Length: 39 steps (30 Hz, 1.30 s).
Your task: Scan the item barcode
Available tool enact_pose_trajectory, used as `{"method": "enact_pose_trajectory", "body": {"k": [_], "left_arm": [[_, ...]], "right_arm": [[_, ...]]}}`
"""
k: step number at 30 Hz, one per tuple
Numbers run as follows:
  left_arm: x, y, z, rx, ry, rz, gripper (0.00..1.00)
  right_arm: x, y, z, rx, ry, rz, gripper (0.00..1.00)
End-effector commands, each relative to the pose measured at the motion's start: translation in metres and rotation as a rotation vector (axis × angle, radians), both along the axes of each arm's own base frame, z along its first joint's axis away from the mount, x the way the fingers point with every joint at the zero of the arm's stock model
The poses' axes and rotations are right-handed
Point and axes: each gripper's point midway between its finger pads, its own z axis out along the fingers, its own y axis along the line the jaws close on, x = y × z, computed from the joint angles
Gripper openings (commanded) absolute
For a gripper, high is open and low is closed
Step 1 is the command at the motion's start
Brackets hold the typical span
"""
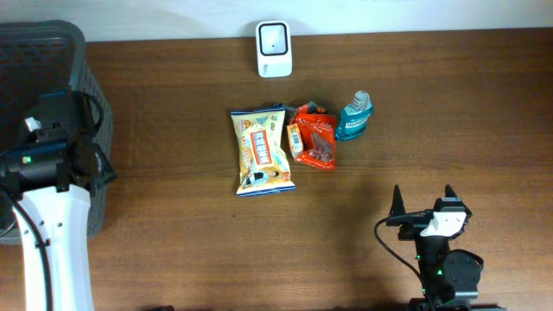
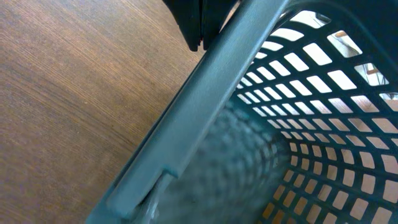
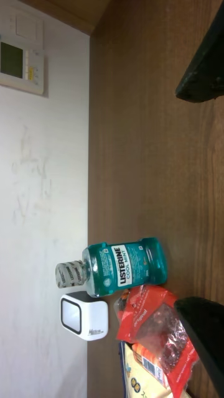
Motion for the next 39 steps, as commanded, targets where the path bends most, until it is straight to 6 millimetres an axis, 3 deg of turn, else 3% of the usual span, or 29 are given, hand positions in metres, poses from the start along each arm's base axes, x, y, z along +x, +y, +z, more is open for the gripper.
{"method": "enact_pose_trajectory", "body": {"k": [1,3,4,5,6,7,12,14,16,17,18,19,20,21,22,23,24,26,28,30,32,33,35,37,39], "left_arm": [[0.02,-0.016,0.029,-0.107,-0.145,-0.034,0.0],[0.045,-0.066,0.06,-0.357,-0.316,-0.194,0.01],[0.061,-0.131,0.082,-0.612,-0.411,-0.487,0.06],[0.061,-0.165,0.09,-0.707,-0.421,-0.665,0.18],[0.057,-0.191,0.09,-0.751,-0.395,-0.757,0.71],[0.056,-0.209,0.082,-0.753,-0.351,-0.802,1.0],[0.071,-0.265,0.022,-0.691,-0.124,-0.906,0.99],[0.077,-0.276,-0.003,-0.709,-0.046,-0.906,0.99],[0.094,-0.269,-0.048,-0.654,0.077,-0.845,0.99],[0.099,-0.262,-0.062,-0.613,0.11,-0.82,0.99],[0.104,-0.25,-0.072,-0.551,0.134,-0.79,0.99],[0.109,-0.237,-0.079,-0.481,0.154,-0.762,0.99],[0.111,-0.229,-0.081,-0.435,0.16,-0.748,0.99],[0.115,-0.218,-0.081,-0.37,0.161,-0.729,0.99],[0.121,-0.19,-0.078,-0.238,0.138,-0.582,0.99],[0.124,-0.18,-0.076,-0.205,0.106,-0.481,0.99],[0.126,-0.176,-0.075,-0.234,0.07,-0.397,0.99],[0.126,-0.173,-0.078,-0.244,0.075,-0.385,0.99],[0.131,-0.17,-0.089,-0.232,0.11,-0.412,0.99],[0.131,-0.169,-0.099,-0.243,0.138,-0.404,0.99],[0.131,-0.172,-0.102,-0.261,0.143,-0.408,0.99],[0.131,-0.172,-0.102,-0.261,0.143,-0.408,0.99],[0.131,-0.172,-0.102,-0.261,0.143,-0.408,0.99],[0.131,-0.172,-0.102,-0.261,0.143,-0.408,0.99],[0.131,-0.172,-0.102,-0.261,0.143,-0.408,0.99]], "right_arm": [[0.0,0.001,-0.003,-0.007,0.006,0.001,0.99],[0.0,0.001,-0.003,-0.007,0.006,0.001,0.98],[0.0,0.001,-0.003,-0.007,0.006,0.001,0.98],[0.0,0.001,-0.003,-0.007,0.006,0.001,0.98],[0.0,0.001,-0.003,-0.007,0.006,0.001,0.99],[0.0,0.001,-0.003,-0.007,0.006,0.001,0.99],[0.0,0.001,-0.003,-0.007,0.006,0.001,0.98],[0.0,0.001,-0.003,-0.007,0.006,0.001,0.99],[0.0,0.0,-0.002,-0.008,0.002,-0.001,0.98],[0.001,0.001,0.006,-0.007,-0.032,0.005,0.98],[0.0,0.016,0.025,-0.007,-0.111,0.088,0.99],[-0.009,0.06,0.048,0.036,-0.199,0.349,0.99],[-0.026,0.091,0.062,0.088,-0.241,0.556,0.98],[-0.05,0.123,0.067,0.11,-0.243,0.786,0.98],[-0.058,0.126,0.084,0.098,-0.317,0.819,0.99],[-0.065,0.126,0.101,0.142,-0.371,0.835,0.99],[-0.076,0.126,0.123,0.141,-0.443,0.851,0.99],[-0.076,0.123,0.145,0.122,-0.416,0.826,0.98],[-0.059,0.113,0.178,0.099,-0.222,0.736,0.98],[-0.037,0.106,0.203,0.197,-0.011,0.692,0.98],[-0.019,0.114,0.221,0.253,0.091,0.768,0.98],[-0.021,0.133,0.216,0.301,0.156,0.943,0.98],[0.011,0.128,0.203,0.345,0.209,0.928,0.98],[0.049,0.114,0.185,0.446,0.357,0.789,0.98],[0.082,0.082,0.153,0.425,0.566,0.51,0.98]]}}
